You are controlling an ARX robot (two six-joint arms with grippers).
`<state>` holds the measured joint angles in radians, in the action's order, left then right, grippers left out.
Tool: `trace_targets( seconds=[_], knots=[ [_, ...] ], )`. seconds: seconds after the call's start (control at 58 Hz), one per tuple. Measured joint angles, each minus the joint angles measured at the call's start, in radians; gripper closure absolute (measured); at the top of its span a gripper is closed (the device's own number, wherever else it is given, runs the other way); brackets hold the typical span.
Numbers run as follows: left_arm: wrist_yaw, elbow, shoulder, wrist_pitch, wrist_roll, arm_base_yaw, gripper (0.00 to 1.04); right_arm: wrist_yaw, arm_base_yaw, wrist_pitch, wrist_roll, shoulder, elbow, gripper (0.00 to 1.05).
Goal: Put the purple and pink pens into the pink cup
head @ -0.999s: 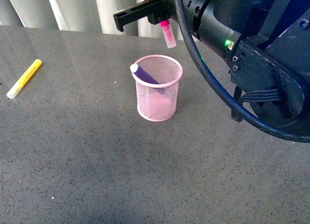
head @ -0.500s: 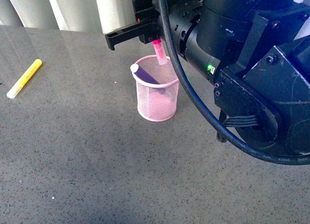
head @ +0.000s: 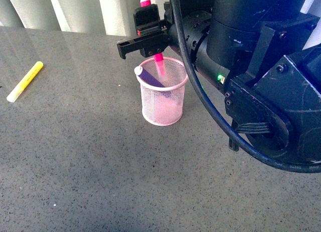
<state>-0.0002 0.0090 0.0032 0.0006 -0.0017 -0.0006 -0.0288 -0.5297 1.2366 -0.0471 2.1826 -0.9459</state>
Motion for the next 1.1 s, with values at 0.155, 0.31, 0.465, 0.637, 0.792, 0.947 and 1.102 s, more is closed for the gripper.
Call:
trace_targets(
  seconds=[0.155,0.31,0.465,0.637,0.792,0.947,1.102],
  knots=[
    [0.0,0.0,0.0,0.0,0.0,0.0,0.07,-0.037,0.003,-0.025,0.019,-0.027,0.019,0.2],
    [0.0,0.0,0.0,0.0,0.0,0.0,0.07,-0.161,0.03,-0.13,0.044,-0.113,0.042,0.07],
    [0.0,0.0,0.0,0.0,0.0,0.0,0.07,-0.327,0.122,-0.424,0.144,-0.285,0.095,0.07],
    [0.001,0.0,0.0,0.0,0.0,0.0,0.07,-0.321,0.186,-0.409,0.169,-0.367,0.158,0.13],
    [-0.003,0.0,0.0,0.0,0.0,0.0,0.07,-0.224,0.25,-0.066,0.061,-0.493,0.432,0.5],
    [0.0,0.0,0.0,0.0,0.0,0.0,0.07,-0.163,0.336,-0.061,0.051,-0.666,0.621,0.88],
    [-0.001,0.0,0.0,0.0,0.0,0.0,0.07,-0.117,0.367,-0.087,0.047,-0.784,0.709,1.01]
  ],
)
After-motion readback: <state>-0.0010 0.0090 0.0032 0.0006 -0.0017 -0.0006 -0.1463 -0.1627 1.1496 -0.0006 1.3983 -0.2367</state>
